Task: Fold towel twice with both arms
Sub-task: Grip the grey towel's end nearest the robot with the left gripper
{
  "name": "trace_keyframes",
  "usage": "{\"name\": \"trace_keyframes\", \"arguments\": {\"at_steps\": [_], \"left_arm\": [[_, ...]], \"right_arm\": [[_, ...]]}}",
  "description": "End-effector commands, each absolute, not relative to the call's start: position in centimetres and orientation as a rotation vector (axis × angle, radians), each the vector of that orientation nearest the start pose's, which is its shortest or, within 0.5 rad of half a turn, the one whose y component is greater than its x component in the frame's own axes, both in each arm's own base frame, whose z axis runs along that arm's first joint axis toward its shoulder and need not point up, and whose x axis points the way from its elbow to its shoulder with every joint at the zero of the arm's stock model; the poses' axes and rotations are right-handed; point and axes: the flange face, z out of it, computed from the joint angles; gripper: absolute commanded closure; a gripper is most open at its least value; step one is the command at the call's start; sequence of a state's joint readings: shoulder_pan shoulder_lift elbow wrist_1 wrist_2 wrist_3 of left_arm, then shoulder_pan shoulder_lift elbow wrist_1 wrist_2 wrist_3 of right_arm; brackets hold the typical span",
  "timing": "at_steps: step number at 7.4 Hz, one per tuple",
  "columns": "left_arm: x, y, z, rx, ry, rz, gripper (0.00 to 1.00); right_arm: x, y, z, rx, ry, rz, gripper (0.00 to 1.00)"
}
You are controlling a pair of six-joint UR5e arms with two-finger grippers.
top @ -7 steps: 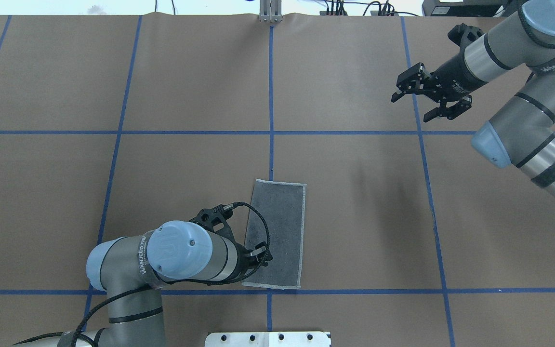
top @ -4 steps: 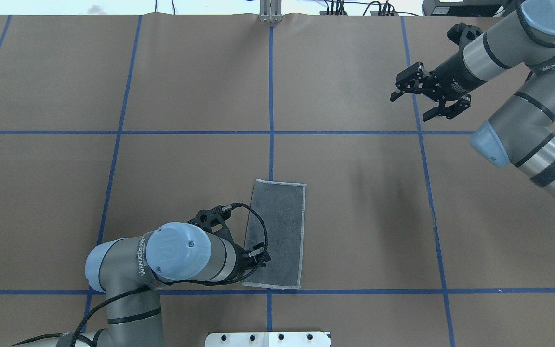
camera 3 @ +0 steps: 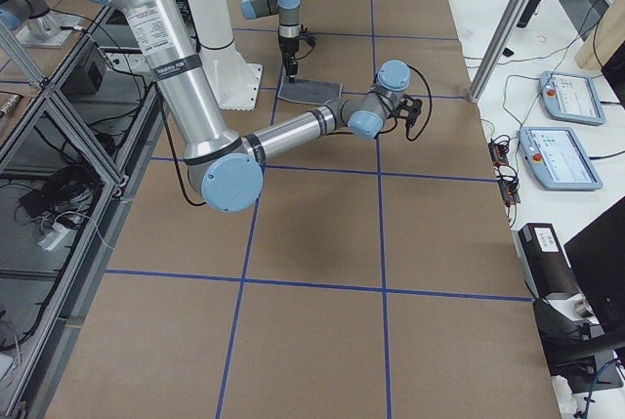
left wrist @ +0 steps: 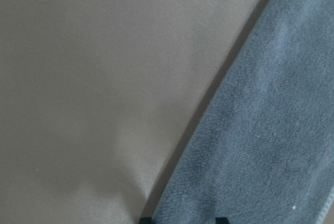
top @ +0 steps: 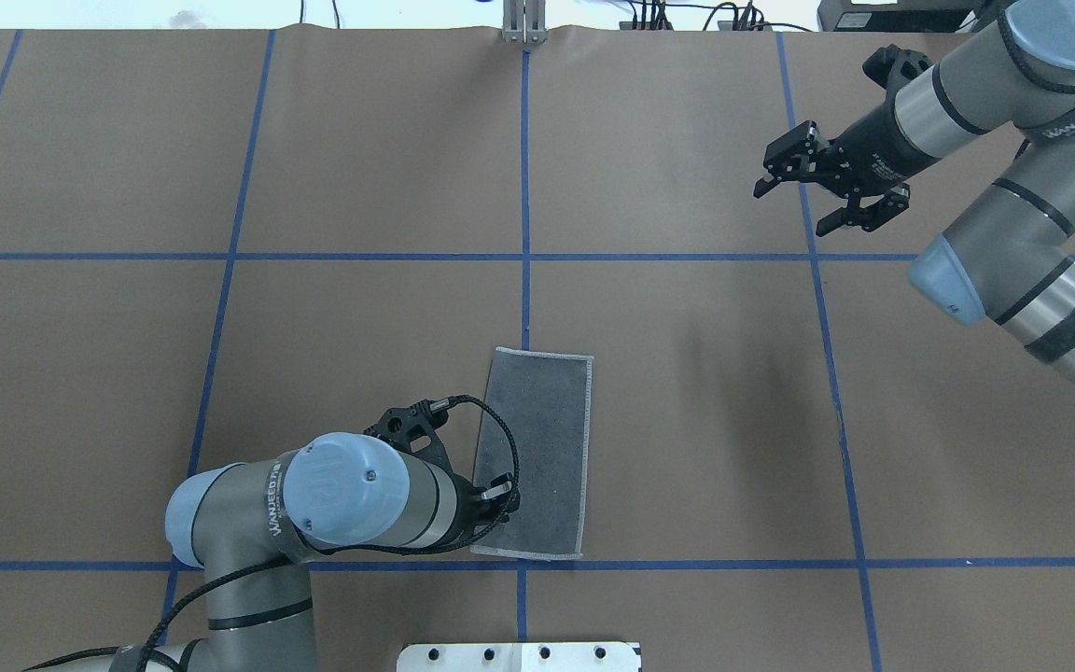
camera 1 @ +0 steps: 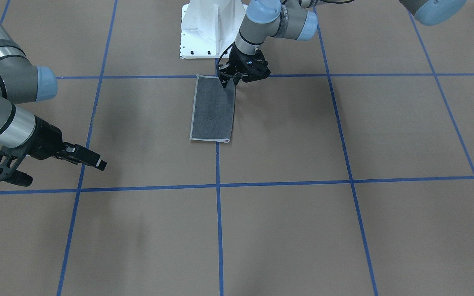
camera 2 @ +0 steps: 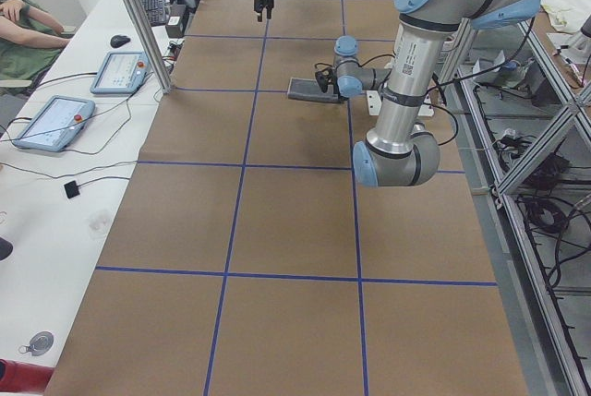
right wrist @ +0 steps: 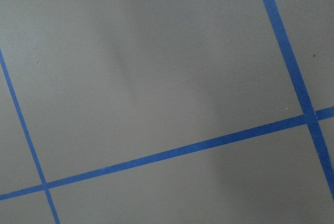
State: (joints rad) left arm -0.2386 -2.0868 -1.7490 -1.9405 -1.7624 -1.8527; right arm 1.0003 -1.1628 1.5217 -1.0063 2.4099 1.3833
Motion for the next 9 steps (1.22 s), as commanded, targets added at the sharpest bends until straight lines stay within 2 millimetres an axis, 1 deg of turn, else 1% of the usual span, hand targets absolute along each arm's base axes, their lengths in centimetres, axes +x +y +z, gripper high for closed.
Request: {"name": "trace_keyframes", "arguments": {"at_steps": [1,2,3,7,9], "left_arm": [[59.9,-26.3,25.0,-0.196,1.05,-0.369,0.49],[59.9,-26.2,24.9,-0.198,1.051,-0.368,0.59],[59.8,-26.3,24.8,-0.195,1.054,-0.37,0.99],[58.5,-26.2,23.1,-0.202,1.082,-0.363,1.0],[58.1,-26.2,21.8,-0.224,1.103,-0.35,1.0]], "right_arm": [[-30.1,-57.8,37.6,-0.16,-1.15,0.334,0.0],[-30.1,-57.8,37.5,-0.159,-1.151,0.333,0.0],[-30.1,-57.8,37.6,-0.16,-1.15,0.334,0.0],[-30.1,-57.8,37.6,-0.159,-1.151,0.333,0.0],[-30.0,-57.7,37.7,-0.161,-1.151,0.333,0.0]]}}
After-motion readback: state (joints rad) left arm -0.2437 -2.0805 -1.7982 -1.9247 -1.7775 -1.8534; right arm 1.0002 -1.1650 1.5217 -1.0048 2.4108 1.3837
